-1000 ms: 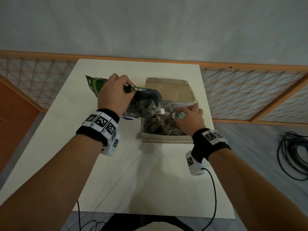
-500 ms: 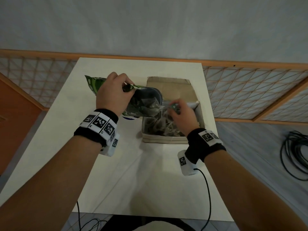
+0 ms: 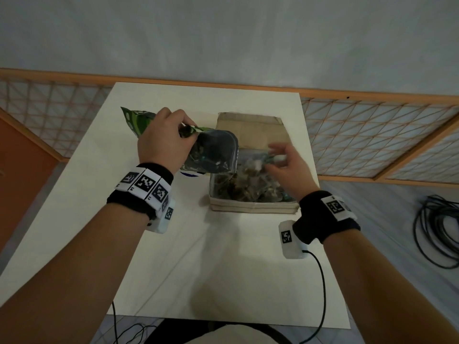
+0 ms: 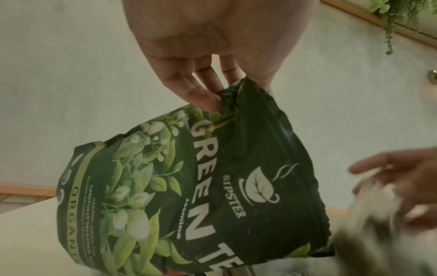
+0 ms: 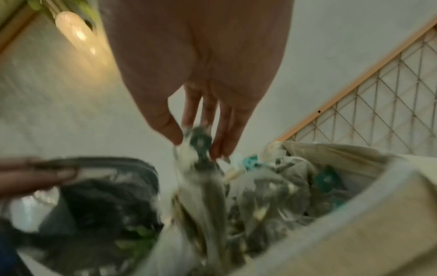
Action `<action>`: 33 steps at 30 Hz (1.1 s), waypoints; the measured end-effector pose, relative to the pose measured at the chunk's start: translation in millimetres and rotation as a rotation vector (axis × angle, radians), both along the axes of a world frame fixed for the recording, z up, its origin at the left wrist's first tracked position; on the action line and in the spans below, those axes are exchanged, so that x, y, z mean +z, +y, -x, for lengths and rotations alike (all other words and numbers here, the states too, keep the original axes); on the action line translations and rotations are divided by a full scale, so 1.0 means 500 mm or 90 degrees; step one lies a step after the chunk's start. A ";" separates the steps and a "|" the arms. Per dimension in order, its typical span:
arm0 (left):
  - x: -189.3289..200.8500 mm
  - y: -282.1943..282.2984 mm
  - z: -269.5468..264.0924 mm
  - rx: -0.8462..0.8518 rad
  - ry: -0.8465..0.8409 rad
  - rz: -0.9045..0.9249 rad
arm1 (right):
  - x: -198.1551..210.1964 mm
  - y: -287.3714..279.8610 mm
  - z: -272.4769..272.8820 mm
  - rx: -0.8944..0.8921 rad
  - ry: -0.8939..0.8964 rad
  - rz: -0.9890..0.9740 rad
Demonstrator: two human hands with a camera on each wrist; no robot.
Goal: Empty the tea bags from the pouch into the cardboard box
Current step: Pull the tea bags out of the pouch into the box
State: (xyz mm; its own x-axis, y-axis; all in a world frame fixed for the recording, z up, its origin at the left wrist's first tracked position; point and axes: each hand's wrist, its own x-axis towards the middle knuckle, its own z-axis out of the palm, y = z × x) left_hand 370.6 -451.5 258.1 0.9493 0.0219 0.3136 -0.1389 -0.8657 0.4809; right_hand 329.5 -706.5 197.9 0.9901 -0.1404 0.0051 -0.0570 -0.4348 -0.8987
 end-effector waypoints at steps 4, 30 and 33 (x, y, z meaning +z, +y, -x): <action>0.001 0.002 0.001 0.000 0.001 0.001 | -0.076 -0.005 -0.007 0.004 0.110 0.273; 0.015 -0.005 0.018 -0.023 0.008 0.038 | 0.007 0.002 -0.018 -0.110 0.079 0.127; 0.019 -0.006 0.023 -0.027 0.003 0.044 | 0.083 0.036 -0.026 -0.094 -0.031 0.065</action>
